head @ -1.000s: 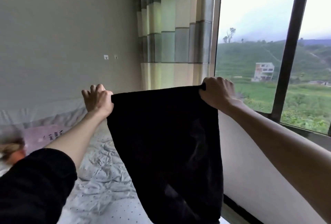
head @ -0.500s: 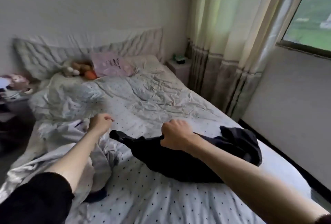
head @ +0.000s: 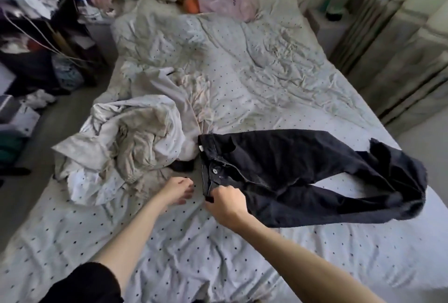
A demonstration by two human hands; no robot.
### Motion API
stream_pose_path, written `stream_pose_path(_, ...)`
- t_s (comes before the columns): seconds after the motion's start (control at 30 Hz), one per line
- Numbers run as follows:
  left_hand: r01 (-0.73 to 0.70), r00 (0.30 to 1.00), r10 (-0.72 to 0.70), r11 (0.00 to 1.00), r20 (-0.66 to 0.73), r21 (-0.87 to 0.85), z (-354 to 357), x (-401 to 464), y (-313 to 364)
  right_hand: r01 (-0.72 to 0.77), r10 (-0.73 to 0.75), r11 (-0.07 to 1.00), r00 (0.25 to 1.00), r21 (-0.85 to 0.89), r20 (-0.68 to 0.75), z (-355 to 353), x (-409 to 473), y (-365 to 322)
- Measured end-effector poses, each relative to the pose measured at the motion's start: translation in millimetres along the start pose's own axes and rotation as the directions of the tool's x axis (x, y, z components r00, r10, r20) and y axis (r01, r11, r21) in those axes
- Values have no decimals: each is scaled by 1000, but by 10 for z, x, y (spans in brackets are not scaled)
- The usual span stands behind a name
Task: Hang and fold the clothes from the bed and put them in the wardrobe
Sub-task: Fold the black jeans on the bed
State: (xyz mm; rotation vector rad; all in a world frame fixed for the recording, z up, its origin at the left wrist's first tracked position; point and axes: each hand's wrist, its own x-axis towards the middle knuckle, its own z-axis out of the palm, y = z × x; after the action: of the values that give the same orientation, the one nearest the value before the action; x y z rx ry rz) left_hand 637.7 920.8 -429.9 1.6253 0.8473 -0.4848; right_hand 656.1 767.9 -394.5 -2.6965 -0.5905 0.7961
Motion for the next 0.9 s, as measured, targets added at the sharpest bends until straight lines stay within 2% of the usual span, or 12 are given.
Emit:
stream_pose_path(0.1, 142, 989, -140, 989, 42, -50, 169, -91, -328, 28, -69, 992, 936, 125, 344, 254, 63, 169)
stream_pose_path(0.17, 219, 975, -214, 972, 64, -84, 270, -120, -545, 79, -112, 993, 883, 91, 455, 311, 139, 365)
stream_pose_path(0.2, 247, 968, -242, 965, 59, -93, 326, -118, -653, 93, -116, 993, 881, 74, 458, 324, 183, 486)
stream_pose_path(0.3, 301, 953, -304, 949, -16, -90, 593, -97, -916, 95, -93, 995, 918, 14, 386, 272, 366, 945)
stream_pose_path(0.37, 301, 950, -303, 953, -73, -46, 742, -79, -1038, 93, -82, 995, 962, -27, 259, 165, 482, 1225)
stream_pose_path(0.43, 349, 927, -359, 932, -111, -98, 985, -9, -1192, 144, -131, 981, 985, -128, 110, 42, 676, 1558)
stream_pose_path(0.53, 427, 860, -481, 862, -172, -275, 1298, 81, -1368, 179, -231, 931, 964, -319, -134, -196, 991, 1958)
stream_pose_path(0.6, 475, 815, -529, 843, -236, -251, 1486, 178, -1421, 155, -256, 892, 948, -425, -192, -369, 1231, 2166)
stream_pose_path(0.67, 463, 811, -434, 886, -393, -23, 1619, 293, -1361, 122, -217, 844, 968, -522, -123, -525, 1489, 2365)
stream_pose_path(0.73, 307, 850, -136, 913, -509, 269, 1705, 403, -1210, 111, -143, 803, 990, -585, -9, -598, 1662, 2525)
stream_pose_path(0.8, 130, 882, 129, 859, -454, 495, 1769, 524, -990, 133, -104, 799, 991, -587, 83, -562, 1727, 2619)
stream_pose_path(0.9, -67, 947, 256, 752, -196, 656, 2007, 643, -726, 161, -136, 816, 987, -555, 87, -392, 1646, 2673)
